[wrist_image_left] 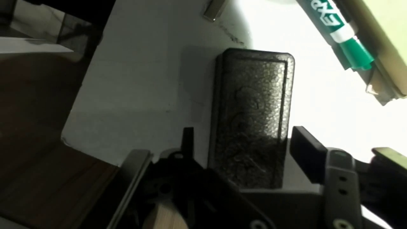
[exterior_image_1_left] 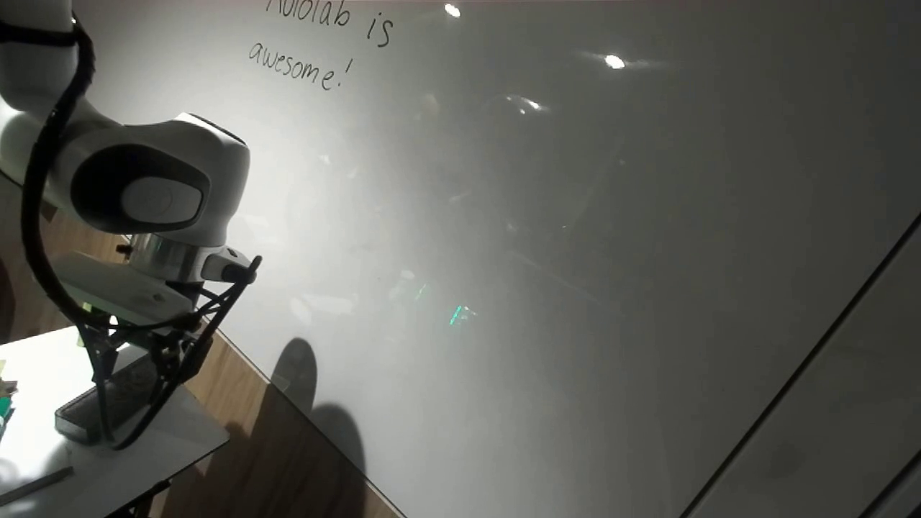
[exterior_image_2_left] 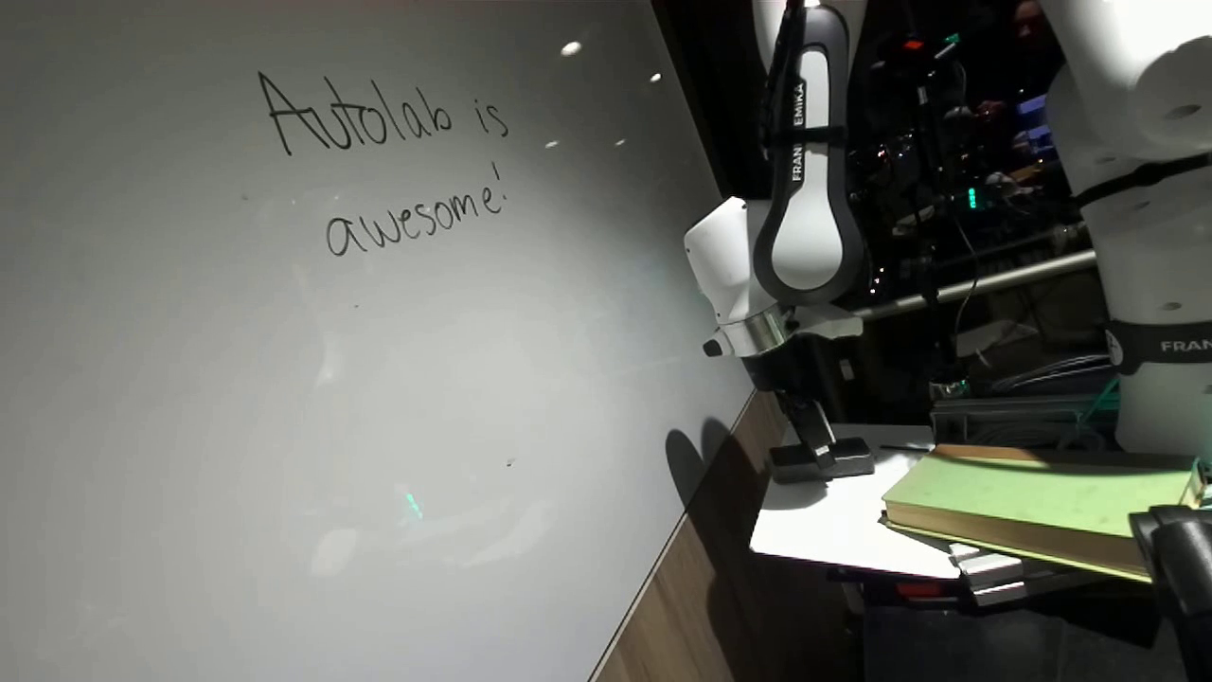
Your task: Use the eraser from the table to wipe the whiteboard.
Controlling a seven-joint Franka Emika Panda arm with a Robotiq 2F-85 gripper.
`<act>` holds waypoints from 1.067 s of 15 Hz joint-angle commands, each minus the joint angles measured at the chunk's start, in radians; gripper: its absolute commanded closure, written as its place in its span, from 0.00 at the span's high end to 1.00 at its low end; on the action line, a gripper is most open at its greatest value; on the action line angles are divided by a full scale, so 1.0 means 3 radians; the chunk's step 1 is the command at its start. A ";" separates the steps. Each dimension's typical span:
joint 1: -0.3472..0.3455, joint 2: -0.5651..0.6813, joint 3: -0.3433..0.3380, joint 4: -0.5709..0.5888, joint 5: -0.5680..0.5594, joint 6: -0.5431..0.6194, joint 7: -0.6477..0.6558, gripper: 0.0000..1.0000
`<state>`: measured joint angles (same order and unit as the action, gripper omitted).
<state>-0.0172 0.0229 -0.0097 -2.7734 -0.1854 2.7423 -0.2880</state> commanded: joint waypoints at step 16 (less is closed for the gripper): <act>0.0307 -0.1162 0.0333 0.0899 0.0558 -0.0288 0.1028 0.29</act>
<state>0.0890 -0.2837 0.0795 -2.6185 -0.0280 2.7051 -0.0652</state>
